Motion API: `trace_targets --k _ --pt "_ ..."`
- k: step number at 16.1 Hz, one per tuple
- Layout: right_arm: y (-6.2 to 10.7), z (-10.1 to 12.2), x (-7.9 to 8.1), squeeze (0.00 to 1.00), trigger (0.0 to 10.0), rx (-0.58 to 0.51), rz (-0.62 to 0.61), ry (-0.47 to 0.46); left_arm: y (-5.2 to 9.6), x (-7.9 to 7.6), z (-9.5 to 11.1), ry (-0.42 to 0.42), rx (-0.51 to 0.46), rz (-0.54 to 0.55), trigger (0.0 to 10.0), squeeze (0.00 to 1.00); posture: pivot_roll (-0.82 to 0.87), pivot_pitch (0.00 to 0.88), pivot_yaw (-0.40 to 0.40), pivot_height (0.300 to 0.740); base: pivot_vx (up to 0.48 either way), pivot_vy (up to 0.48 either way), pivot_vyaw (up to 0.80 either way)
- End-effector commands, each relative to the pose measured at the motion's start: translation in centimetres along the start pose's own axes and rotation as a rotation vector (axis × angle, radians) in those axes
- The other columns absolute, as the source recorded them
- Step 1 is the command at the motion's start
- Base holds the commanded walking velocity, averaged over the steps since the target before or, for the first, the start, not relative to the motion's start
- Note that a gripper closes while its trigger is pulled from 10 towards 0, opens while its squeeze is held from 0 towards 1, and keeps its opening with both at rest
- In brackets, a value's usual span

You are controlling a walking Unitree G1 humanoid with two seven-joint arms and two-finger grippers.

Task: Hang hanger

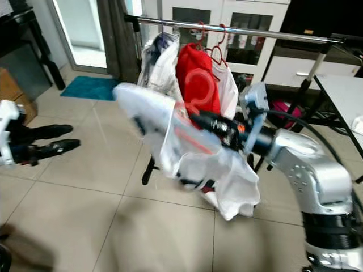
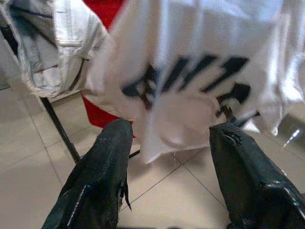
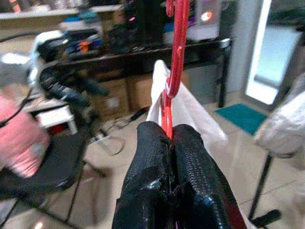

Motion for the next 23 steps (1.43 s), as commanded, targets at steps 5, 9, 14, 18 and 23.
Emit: trace_targets --k 5,9,14,18,23 --pt "0.8 -0.7 2.9 0.00 10.0 0.099 0.186 0.016 1.3 1.1 2.0 -0.014 -0.091 -0.026 10.0 0.00 -0.11 0.000 0.005 0.740 0.000 0.000 0.00" --pt "1.0 -0.7 4.0 0.00 10.0 0.115 0.258 0.013 0.8 0.0 0.5 0.022 -0.069 -0.098 10.0 0.00 -0.11 0.000 0.003 0.740 0.000 0.000 0.00" --pt "1.0 -0.9 4.4 0.00 10.0 0.123 0.288 0.007 -0.3 -1.9 0.5 0.122 -0.120 -0.214 10.0 0.00 -0.11 0.000 0.002 0.740 0.000 0.000 0.00" --pt "0.9 -1.0 4.7 0.00 10.0 0.128 0.306 0.004 -0.9 -3.5 -1.1 0.137 -0.065 -0.295 4.2 0.00 -0.11 0.000 0.000 0.740 0.000 0.000 0.00" --pt "0.8 -1.0 4.7 0.00 10.0 0.129 0.309 0.003 -1.4 -3.8 -1.7 0.133 -0.053 -0.300 0.0 0.00 -0.11 0.000 -0.001 0.740 0.000 0.000 0.00"
Point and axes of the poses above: a point about 5 cm out from each wrist's last joint towards the gripper, its own y axis pointing back from the gripper into the wrist, its own z axis along the axis of the wrist's last joint, x = y × z, the point moved 6 cm from there along -y, pointing out of the wrist towards the gripper, and after that the axes turned 9 degrees about -y, right-handed, at the moved point
